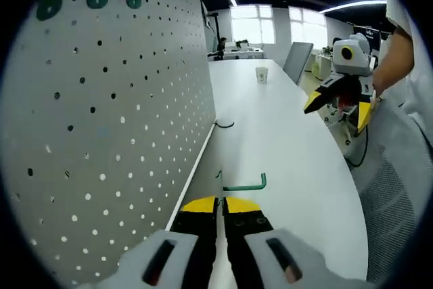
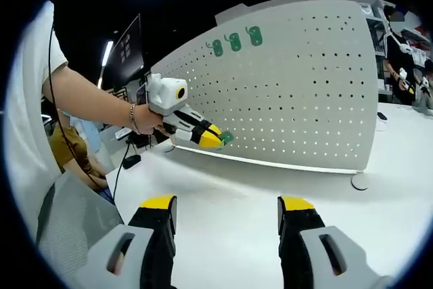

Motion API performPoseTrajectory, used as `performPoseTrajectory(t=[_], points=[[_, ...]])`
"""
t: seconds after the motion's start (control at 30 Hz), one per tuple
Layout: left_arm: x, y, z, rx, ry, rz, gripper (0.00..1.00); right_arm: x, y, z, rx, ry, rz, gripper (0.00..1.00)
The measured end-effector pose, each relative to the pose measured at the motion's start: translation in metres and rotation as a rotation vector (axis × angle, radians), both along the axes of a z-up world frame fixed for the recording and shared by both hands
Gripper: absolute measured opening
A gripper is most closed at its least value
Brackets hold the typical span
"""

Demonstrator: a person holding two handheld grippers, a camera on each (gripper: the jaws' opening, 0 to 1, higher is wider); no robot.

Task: Insert the hook assembly into the mounting plate slot until the hook locks in place.

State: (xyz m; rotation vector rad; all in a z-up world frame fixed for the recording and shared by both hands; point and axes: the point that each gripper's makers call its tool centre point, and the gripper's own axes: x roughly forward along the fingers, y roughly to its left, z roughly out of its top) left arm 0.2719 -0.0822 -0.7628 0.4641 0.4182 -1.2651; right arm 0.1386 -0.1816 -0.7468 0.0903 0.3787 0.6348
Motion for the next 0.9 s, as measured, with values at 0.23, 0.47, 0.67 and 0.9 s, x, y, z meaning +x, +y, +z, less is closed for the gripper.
performPoseTrajectory(t=[0.23, 0.47, 0.67, 0.9], points=[[-0.004, 0.001, 0.019, -0.056, -0.036, 0.023, 0.03, 0.002, 0.001, 0.006, -0.001, -0.012, 0.004, 0.58], [-0.007, 0.005, 0.038, -0.12, -0.05, 0.063, 0.03, 0.005, 0.003, 0.011, -0.004, -0.029, 0.015, 0.58], [-0.017, 0.009, 0.058, -0.185, -0.073, 0.086, 0.03, 0.006, 0.004, 0.014, -0.004, -0.036, 0.02, 0.58], [-0.026, 0.016, 0.083, -0.266, -0.099, 0.128, 0.03, 0.005, 0.007, 0.014, -0.002, -0.036, 0.027, 0.58]])
